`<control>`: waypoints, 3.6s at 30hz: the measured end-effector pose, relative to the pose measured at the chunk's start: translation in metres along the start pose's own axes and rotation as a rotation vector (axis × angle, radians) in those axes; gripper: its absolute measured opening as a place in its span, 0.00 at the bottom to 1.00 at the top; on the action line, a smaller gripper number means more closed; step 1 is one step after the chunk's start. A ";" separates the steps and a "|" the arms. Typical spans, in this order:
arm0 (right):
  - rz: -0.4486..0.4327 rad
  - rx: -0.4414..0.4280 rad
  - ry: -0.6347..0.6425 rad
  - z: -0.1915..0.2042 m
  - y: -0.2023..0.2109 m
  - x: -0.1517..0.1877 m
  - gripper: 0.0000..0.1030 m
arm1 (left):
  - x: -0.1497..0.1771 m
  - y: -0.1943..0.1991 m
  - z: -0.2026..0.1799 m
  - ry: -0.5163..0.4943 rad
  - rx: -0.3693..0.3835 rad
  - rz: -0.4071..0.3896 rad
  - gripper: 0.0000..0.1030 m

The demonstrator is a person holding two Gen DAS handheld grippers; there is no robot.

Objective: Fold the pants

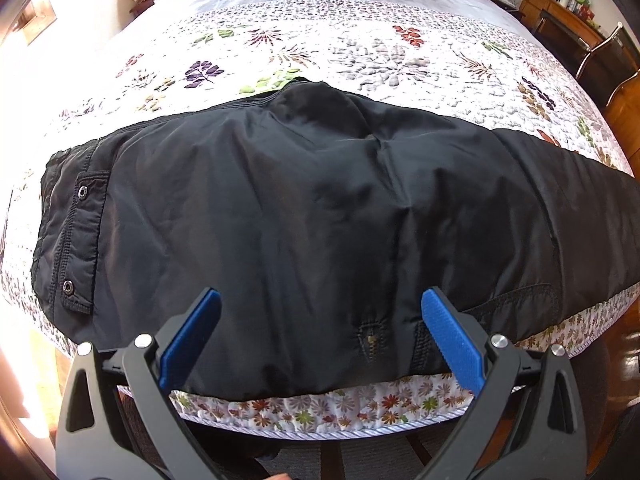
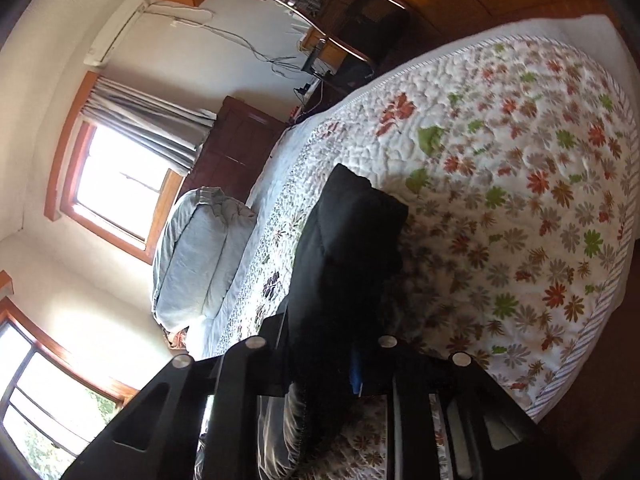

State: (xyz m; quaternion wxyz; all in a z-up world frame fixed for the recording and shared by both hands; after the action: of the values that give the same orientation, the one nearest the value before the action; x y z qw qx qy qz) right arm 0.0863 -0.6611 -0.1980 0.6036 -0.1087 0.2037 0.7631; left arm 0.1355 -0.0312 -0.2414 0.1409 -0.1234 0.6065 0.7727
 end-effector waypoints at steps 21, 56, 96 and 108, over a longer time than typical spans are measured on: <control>0.393 -0.176 0.713 0.242 -0.108 0.140 0.19 | 0.005 -0.002 0.060 0.115 -0.031 -0.023 0.97; 0.976 -0.182 1.003 0.226 -0.130 0.383 0.57 | 0.021 -0.020 0.114 0.255 -0.015 0.000 0.97; 0.880 0.028 1.166 0.238 -0.142 0.374 0.51 | 0.045 -0.018 0.205 0.346 -0.153 0.029 0.97; 0.772 0.180 1.171 0.241 -0.164 0.342 0.97 | 0.076 -0.065 0.257 0.714 0.097 0.164 0.97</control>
State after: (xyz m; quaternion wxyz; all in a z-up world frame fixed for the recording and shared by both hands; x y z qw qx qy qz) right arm 0.1796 -0.2237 -0.1536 0.0879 -0.3711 0.5810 0.7190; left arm 0.0840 0.2386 -0.2676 -0.1365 -0.3295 0.6613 0.6599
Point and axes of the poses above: each gripper's, at about its wrist camera, not at the fingertips, and y roughly against the way its jaws point, z to its left, x to its underside, the point moved 10 cm from there along -y, roughly the way its jaws point, and after that the axes turned 14 degrees about -x, right-handed, at the moved point
